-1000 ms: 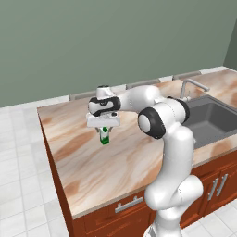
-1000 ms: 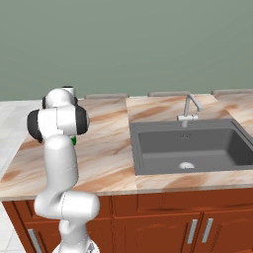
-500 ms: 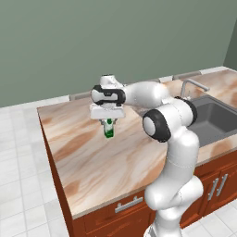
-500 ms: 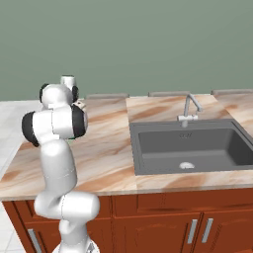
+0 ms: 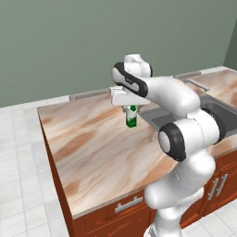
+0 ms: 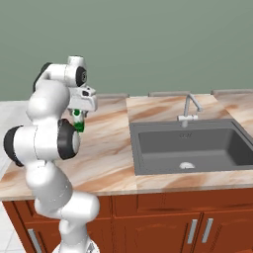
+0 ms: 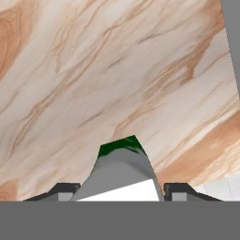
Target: Gather the eggs and milk located in the vicinity of the sink area and place them right next to the bowl.
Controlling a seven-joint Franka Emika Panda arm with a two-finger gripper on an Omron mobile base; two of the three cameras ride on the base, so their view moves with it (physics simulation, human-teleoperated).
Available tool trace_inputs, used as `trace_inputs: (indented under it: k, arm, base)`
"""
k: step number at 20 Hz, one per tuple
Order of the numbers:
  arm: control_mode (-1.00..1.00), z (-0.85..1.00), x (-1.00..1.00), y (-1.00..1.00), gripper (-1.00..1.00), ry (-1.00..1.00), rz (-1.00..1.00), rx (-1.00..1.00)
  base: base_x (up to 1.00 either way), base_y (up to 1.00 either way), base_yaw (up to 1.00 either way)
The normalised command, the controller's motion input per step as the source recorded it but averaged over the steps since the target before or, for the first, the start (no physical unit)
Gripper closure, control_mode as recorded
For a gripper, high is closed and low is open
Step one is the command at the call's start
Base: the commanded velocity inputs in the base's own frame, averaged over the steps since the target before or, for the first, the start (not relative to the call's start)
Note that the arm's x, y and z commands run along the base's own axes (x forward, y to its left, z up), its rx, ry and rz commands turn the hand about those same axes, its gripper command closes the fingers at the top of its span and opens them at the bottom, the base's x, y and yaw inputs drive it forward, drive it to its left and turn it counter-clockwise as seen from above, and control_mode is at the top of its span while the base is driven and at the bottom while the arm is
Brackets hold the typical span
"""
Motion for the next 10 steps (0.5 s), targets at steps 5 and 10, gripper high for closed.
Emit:
trace_inputs:
  k: [5,10]
  arm:
    - [-1.0,0.56,-1.0,-0.54,1.0,-0.09,0.0,0.03]
    - [-1.0,0.35,-0.96,-0.34,1.0,-0.19,0.0,0.03]
  base:
    - [0.0,0.0,0.0]
    - [0.0,0.0,0.0]
